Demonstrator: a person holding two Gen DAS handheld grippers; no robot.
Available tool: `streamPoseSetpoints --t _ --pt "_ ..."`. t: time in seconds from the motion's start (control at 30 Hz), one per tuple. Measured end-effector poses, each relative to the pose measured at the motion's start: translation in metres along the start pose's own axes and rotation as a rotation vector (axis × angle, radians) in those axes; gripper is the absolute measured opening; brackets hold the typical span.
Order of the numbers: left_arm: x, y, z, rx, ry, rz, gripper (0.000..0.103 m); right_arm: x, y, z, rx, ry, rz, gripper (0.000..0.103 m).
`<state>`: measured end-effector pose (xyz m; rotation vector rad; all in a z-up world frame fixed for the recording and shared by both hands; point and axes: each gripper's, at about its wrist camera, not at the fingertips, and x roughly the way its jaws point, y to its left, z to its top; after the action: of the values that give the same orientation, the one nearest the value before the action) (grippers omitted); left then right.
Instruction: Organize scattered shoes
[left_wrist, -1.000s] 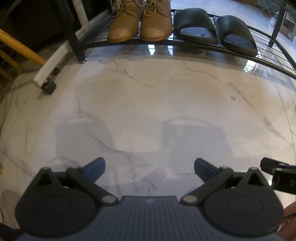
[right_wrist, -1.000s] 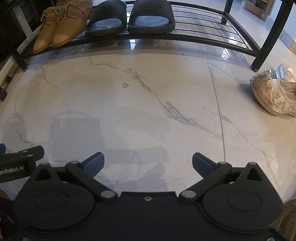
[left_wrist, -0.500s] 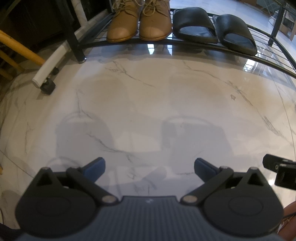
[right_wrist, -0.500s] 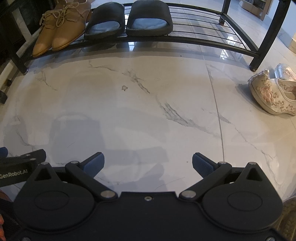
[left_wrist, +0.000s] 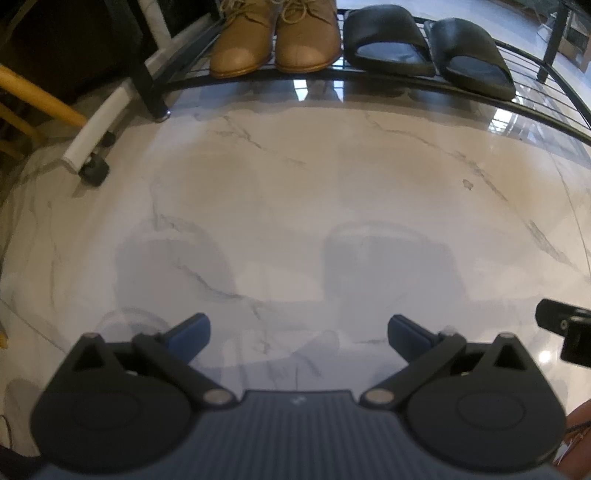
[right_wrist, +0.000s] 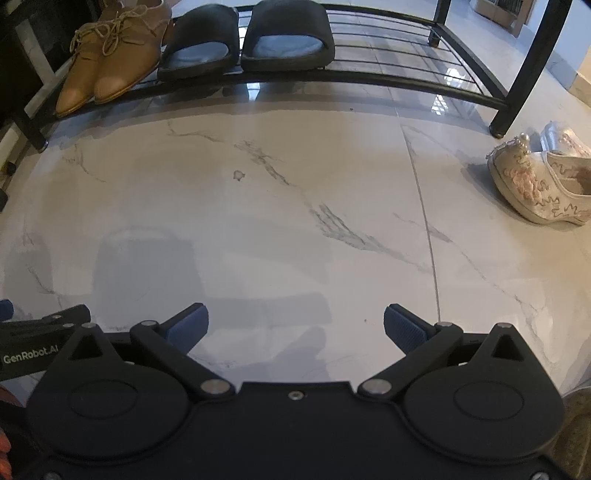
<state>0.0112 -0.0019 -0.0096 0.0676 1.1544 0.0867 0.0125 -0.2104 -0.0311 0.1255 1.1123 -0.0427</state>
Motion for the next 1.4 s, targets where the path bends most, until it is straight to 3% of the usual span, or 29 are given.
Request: streamPoseSetpoints --t 0.57,1.07,1.13,1.27,1.4 --pt "0.001 -0.001 0.002 0.006 0.009 0.031 0.102 -0.039 -0.003 0.013 0.006 -0.178 0.021 0.103" --pt "-0.003 0.0 0.0 0.0 -0.014 0.007 0.102 -0.037 -0.011 0.013 0.065 -0.174 0.014 0.103" --pt "-0.003 0.0 0.0 -0.002 -0.012 0.007 0.102 -0.044 -0.013 0.013 0.077 -0.21 -0.001 0.103" --pt "-0.002 -0.002 0.003 0.002 -0.009 0.017 0.102 -0.077 -0.016 0.014 0.125 -0.365 -0.004 0.103" --pt "-0.004 -0.02 0.01 0.057 -0.062 -0.009 0.102 -0.118 -0.015 0.009 0.143 -0.528 0.018 0.103"
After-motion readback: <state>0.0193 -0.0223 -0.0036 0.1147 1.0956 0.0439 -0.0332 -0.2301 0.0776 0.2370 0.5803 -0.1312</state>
